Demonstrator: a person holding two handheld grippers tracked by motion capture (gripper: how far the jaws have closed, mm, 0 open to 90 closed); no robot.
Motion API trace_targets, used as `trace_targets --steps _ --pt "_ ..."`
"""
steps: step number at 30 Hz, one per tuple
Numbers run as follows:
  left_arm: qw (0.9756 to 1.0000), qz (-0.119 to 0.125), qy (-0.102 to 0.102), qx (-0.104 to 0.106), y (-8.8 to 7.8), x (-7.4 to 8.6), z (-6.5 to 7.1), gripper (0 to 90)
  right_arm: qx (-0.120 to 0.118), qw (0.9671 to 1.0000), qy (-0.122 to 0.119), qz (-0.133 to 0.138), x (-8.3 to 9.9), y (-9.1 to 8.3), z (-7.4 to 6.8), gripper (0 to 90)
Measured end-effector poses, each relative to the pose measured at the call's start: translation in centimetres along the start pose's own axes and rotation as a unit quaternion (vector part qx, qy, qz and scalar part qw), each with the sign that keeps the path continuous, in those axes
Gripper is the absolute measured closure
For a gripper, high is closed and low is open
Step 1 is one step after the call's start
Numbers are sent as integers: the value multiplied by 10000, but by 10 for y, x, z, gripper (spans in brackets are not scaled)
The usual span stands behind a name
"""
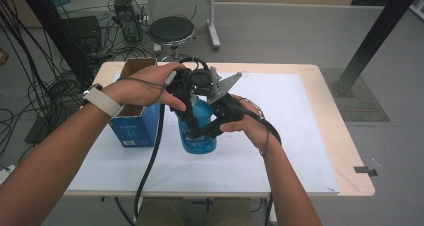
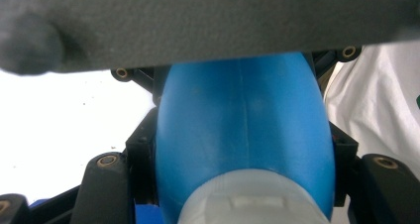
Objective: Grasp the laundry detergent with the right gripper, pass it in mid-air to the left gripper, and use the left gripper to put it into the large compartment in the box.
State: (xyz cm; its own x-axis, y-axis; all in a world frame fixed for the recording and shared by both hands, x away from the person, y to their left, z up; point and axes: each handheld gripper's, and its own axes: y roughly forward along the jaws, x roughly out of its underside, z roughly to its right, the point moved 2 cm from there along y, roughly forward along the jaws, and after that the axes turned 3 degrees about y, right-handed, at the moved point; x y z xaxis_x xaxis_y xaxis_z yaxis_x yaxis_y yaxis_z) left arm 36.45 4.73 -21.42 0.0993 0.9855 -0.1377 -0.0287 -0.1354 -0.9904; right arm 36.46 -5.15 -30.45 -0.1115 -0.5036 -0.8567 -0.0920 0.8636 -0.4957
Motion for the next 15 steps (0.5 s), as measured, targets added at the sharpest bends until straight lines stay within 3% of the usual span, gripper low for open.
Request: trace_targets --steps 15 --pt "10000 59 -13 -33 -1 2 1 377 41 10000 -42 -36 -2 0 0 429"
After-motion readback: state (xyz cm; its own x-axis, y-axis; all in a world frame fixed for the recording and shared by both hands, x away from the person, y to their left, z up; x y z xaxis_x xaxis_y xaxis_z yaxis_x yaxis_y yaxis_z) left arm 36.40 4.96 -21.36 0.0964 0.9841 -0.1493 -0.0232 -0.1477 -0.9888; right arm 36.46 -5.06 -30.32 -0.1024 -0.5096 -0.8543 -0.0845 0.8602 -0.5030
